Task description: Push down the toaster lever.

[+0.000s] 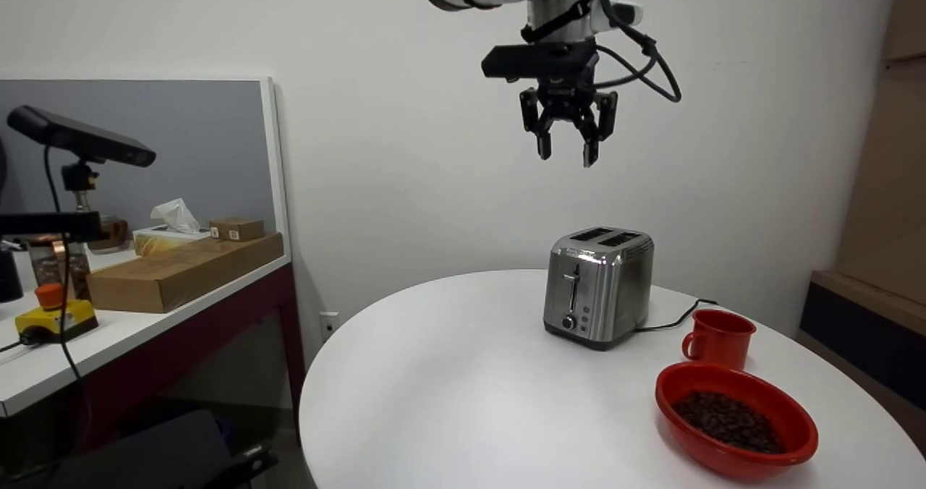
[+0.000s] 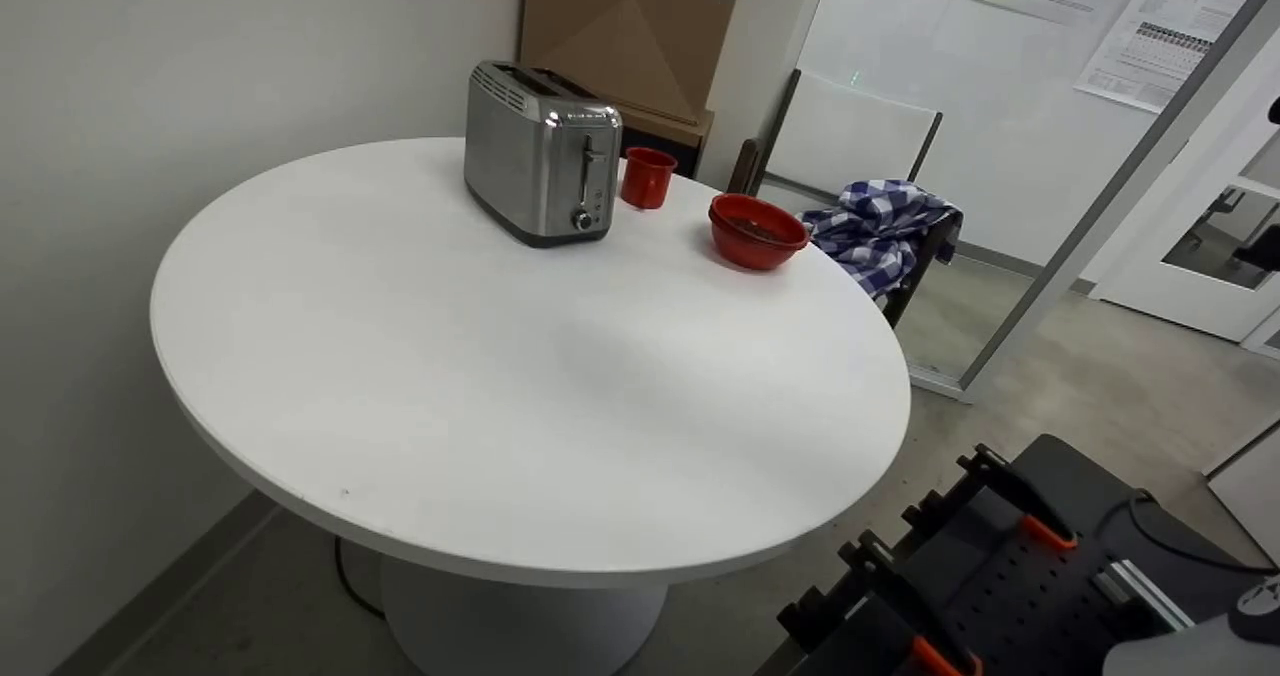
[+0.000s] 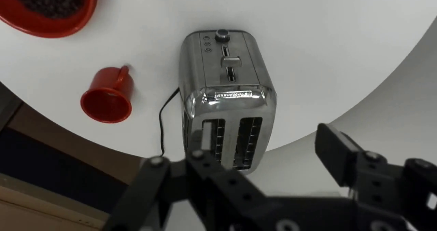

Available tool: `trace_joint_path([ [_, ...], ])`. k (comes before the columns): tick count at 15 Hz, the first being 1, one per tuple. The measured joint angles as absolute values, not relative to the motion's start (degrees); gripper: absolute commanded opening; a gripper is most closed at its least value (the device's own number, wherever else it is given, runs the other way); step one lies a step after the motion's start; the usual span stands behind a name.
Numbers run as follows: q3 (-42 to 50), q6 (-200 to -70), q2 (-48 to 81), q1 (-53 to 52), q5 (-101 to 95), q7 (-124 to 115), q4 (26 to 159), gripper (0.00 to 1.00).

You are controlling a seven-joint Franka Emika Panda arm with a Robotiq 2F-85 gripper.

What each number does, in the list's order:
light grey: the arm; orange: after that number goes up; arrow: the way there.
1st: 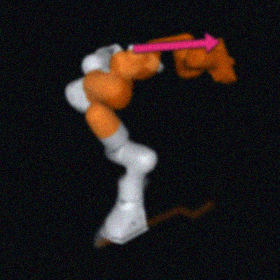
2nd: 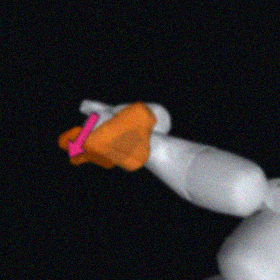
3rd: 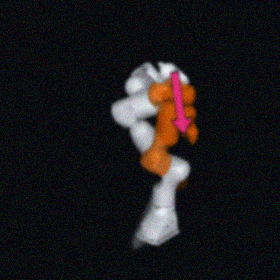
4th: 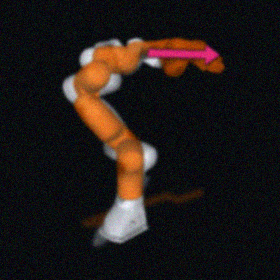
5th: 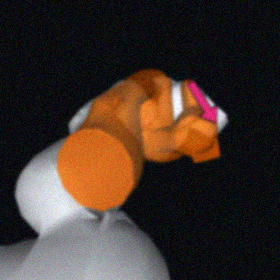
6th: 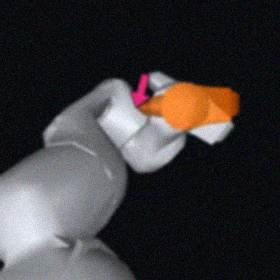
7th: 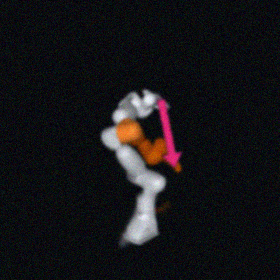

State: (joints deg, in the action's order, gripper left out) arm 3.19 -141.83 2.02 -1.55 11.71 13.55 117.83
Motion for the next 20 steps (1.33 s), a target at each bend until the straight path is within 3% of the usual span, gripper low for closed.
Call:
trace_joint_path([
  [6, 1.1, -153.5, 12.8, 0.2, 11.7, 13.9, 113.4, 0.01],
  [20, -2.4, -154.3, 28.8, 1.7, 6.6, 12.4, 104.1, 0.00],
])
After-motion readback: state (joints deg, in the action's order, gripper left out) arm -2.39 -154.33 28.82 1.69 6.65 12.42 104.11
